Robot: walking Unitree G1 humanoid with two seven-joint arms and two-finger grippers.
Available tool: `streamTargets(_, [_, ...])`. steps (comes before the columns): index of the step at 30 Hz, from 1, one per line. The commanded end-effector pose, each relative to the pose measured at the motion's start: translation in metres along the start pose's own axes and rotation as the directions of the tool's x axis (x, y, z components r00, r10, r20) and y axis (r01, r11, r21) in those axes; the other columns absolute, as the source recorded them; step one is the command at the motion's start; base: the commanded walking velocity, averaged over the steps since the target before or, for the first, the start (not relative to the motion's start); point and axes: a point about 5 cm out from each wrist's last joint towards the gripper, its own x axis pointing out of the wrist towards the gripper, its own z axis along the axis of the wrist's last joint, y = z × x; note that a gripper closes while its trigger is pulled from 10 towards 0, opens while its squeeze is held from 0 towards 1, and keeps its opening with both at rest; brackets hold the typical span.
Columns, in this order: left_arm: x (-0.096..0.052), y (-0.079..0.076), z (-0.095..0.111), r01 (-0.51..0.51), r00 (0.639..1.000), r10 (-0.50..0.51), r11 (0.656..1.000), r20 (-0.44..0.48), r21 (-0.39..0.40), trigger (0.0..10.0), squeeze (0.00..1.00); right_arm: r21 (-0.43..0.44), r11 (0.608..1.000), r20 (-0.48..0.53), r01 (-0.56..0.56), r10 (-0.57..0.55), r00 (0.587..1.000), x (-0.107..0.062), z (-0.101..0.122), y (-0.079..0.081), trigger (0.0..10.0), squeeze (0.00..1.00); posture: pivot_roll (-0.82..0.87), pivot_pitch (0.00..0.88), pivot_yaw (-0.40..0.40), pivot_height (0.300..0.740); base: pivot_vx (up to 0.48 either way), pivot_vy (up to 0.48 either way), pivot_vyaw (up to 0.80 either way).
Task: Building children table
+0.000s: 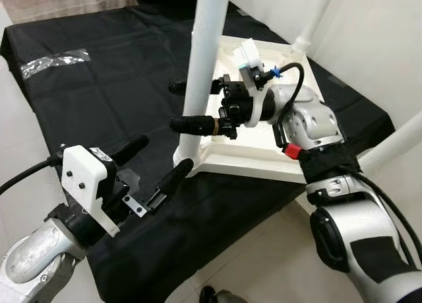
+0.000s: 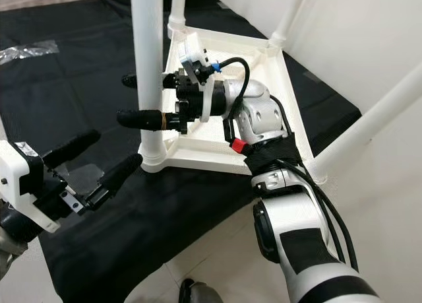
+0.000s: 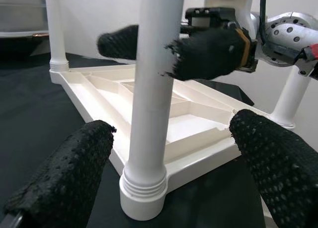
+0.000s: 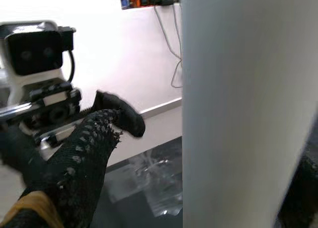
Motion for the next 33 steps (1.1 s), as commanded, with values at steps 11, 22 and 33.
streamTargets(11, [0.001,-0.007,0.002,0.03,1.0,-0.03,1.0,0.006,-0.004,10.0,0.0,-0.029,0.999,0.007,-0.041,0.041,0.999,-0.018,0.011,-0.005,2.9,0.0,0.17,0.237,-0.158,0.74,0.0,0.0,0.0])
streamTargets(22, [0.003,-0.007,0.007,0.037,0.999,-0.037,0.999,0.019,0.004,10.0,0.0,-0.038,0.999,0.011,-0.012,0.013,1.0,-0.026,0.01,-0.008,0.0,0.0,0.15,0.235,-0.155,0.74,0.0,0.0,0.0])
streamTargets(33, [0.0,-0.006,0.008,0.033,0.999,-0.033,0.999,0.022,-0.004,10.0,0.0,0.102,0.813,-0.074,0.573,-0.569,0.819,-0.059,-0.045,0.004,0.0,0.0,0.13,0.266,-0.167,0.74,0.0,0.0,0.0])
